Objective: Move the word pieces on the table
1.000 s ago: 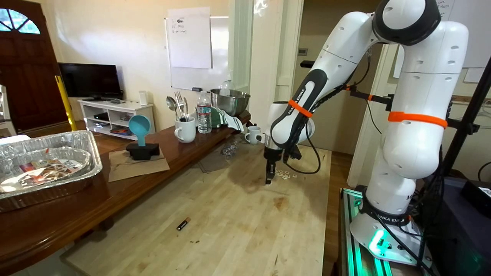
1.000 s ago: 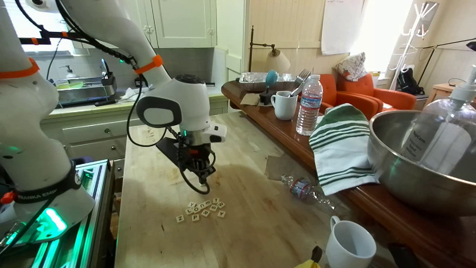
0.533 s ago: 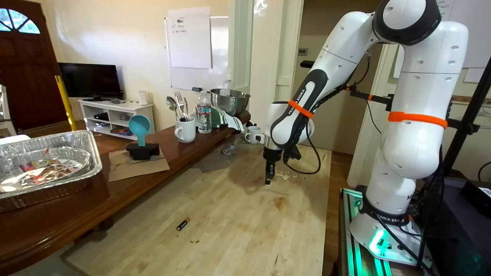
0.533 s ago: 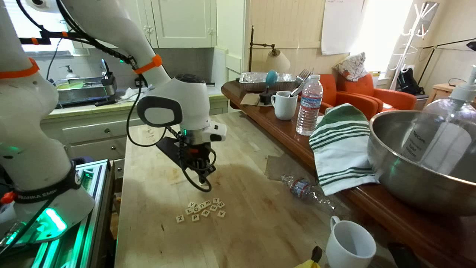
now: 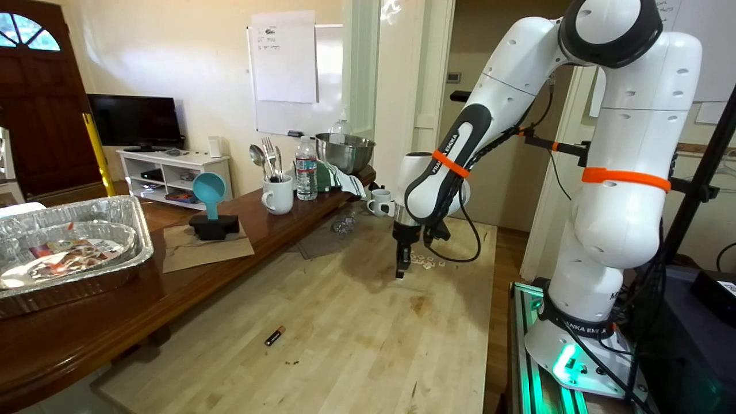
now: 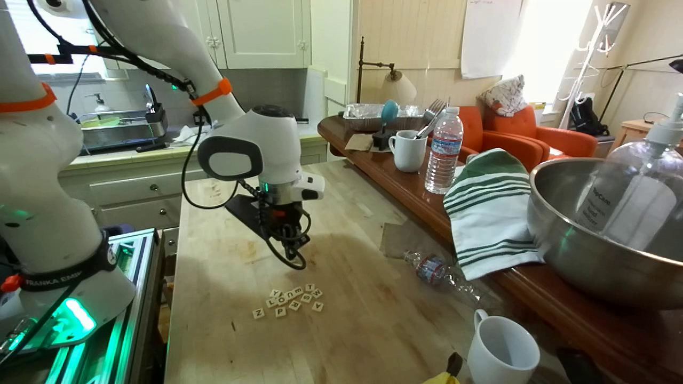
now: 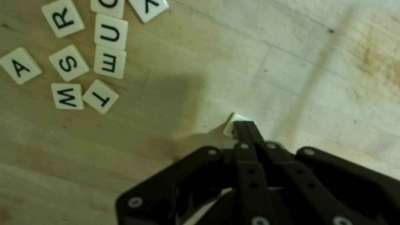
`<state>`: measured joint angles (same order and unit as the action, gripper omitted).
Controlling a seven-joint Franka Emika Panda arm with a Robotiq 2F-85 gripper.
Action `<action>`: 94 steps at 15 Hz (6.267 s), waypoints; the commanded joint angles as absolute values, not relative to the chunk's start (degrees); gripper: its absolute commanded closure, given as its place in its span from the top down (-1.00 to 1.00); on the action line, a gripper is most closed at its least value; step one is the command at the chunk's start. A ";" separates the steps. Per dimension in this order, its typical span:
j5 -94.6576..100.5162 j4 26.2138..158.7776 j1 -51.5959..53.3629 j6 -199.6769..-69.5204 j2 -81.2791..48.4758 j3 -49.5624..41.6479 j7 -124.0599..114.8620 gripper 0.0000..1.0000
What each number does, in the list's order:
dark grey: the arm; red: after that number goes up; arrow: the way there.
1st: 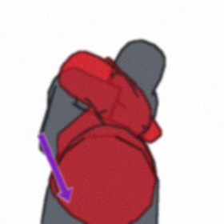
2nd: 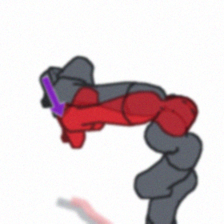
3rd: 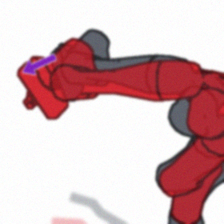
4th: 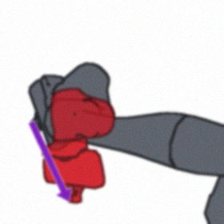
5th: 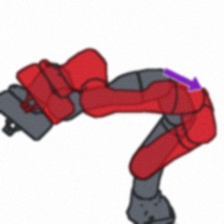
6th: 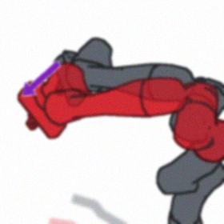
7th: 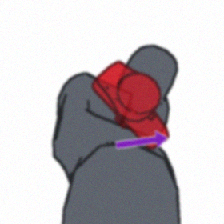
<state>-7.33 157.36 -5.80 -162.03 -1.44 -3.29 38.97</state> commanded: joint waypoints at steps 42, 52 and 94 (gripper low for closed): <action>-6.38 157.20 -11.39 -168.17 -4.59 -10.92 33.85 -1.00; -7.13 157.29 -10.55 -167.14 -5.41 -9.43 34.64 -1.00; -15.15 157.97 -7.60 -159.81 -4.42 -3.25 32.52 -1.00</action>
<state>-12.45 157.04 -9.10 -160.82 -1.54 -3.81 33.38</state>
